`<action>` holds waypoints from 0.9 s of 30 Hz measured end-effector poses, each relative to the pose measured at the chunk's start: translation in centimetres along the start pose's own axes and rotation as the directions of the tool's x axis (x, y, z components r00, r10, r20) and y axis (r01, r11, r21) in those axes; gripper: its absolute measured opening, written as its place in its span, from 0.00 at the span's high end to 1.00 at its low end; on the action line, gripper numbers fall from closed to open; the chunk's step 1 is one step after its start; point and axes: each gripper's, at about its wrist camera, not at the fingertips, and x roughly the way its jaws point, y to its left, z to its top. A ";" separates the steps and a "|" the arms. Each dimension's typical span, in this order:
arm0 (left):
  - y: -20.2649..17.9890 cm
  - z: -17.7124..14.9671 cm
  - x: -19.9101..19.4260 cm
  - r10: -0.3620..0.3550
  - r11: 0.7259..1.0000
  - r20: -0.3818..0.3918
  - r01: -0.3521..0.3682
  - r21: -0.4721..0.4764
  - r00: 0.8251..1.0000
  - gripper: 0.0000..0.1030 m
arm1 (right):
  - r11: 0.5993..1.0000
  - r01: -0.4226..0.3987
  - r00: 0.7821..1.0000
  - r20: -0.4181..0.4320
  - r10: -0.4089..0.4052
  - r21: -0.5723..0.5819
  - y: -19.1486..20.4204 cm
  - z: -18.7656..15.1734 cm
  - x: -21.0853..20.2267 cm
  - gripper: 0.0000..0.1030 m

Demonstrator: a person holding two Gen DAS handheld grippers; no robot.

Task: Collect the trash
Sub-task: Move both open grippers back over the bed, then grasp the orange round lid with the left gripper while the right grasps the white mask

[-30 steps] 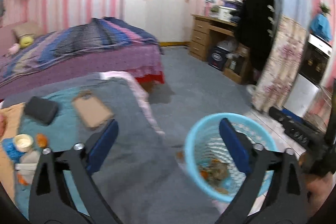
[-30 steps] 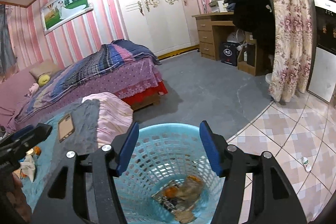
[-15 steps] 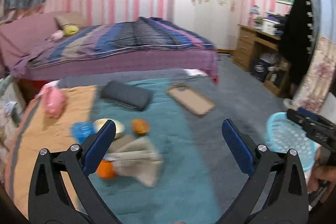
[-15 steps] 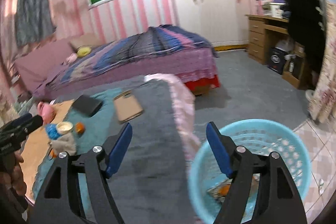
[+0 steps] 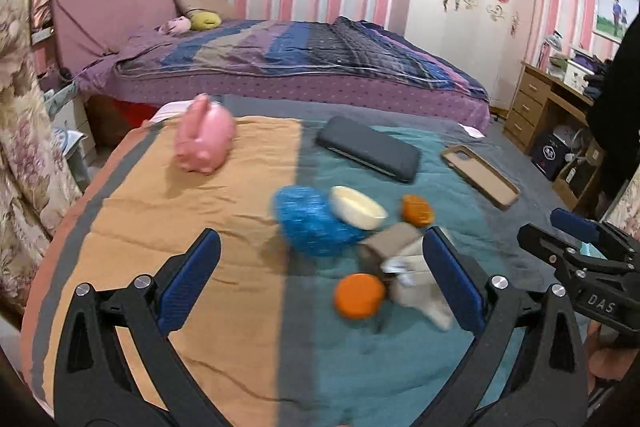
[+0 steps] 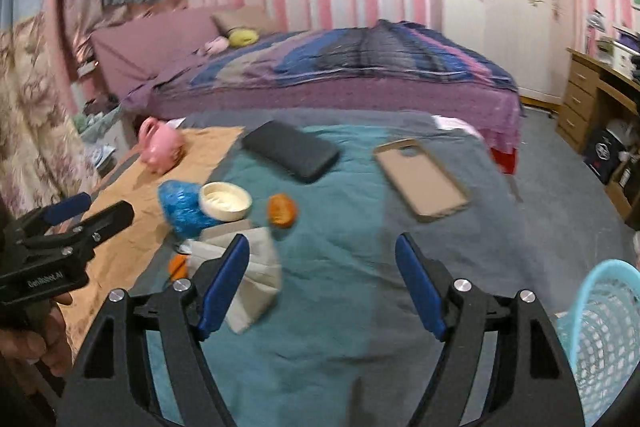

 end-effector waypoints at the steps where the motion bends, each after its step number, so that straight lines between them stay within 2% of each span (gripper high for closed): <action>1: 0.8 -0.1 0.2 0.023 1.000 0.005 -0.023 0.005 1.000 0.05 | 1.000 -0.002 1.000 -0.003 0.002 -0.004 0.5 0.1 0.4 0.28; 5: 3.0 -0.6 0.9 0.056 0.998 -0.007 -0.056 -0.022 0.998 0.05 | 0.999 -0.039 0.998 -0.044 0.039 0.003 1.7 0.1 2.3 0.27; 9: 3.4 -0.9 1.4 0.056 0.998 -0.021 -0.056 0.005 0.998 0.05 | 0.998 -0.055 0.995 -0.083 0.056 0.021 2.2 -0.1 4.2 0.27; 13: 4.0 -1.0 1.7 0.055 0.998 -0.032 -0.055 -0.010 0.998 0.05 | 0.997 -0.066 0.991 -0.115 0.070 0.035 2.6 -0.4 5.2 0.26; 27: 5.2 -1.1 2.4 0.072 0.997 -0.053 -0.074 -0.032 0.996 0.05 | 0.998 -0.063 0.990 -0.127 0.065 0.017 3.5 -0.6 5.9 0.26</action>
